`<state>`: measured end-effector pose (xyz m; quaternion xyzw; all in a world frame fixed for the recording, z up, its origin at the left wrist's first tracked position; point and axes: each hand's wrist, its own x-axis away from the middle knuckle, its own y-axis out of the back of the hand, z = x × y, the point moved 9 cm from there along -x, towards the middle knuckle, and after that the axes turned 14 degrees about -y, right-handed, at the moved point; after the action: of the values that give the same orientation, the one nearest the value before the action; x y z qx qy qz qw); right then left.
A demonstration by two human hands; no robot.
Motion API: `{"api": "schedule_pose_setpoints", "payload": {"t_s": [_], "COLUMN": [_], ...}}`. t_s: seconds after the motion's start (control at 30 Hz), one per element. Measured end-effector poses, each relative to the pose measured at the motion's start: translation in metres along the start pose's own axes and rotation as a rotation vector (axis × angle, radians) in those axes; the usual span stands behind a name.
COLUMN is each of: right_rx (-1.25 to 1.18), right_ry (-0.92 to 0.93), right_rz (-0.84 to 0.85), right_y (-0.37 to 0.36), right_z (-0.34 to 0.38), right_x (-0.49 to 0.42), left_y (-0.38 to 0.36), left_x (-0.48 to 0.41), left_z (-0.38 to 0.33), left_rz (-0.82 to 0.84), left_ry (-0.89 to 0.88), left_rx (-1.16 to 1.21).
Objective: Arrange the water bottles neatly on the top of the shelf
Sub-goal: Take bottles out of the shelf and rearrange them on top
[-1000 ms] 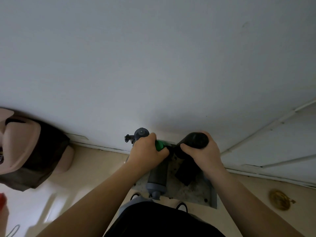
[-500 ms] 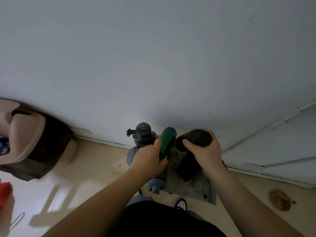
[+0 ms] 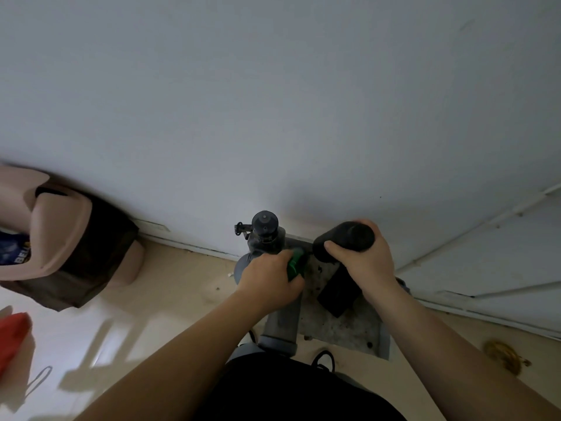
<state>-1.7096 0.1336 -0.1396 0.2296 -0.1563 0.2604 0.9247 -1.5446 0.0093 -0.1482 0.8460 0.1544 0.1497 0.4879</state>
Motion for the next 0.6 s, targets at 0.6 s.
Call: {"api": "schedule_pose_setpoints", "payload": {"t_s": [0.6], "right_rx": [0.354], "right_ry": [0.093], "right_rz": [0.286], "right_y": [-0.096], "right_z": [0.029], "right_x": [-0.026], "left_y": [0.01], "left_x": [0.019], "left_z": [0.006], "left_rz": [-0.125], "left_ry": [-0.073], "left_rx": [0.106]}}
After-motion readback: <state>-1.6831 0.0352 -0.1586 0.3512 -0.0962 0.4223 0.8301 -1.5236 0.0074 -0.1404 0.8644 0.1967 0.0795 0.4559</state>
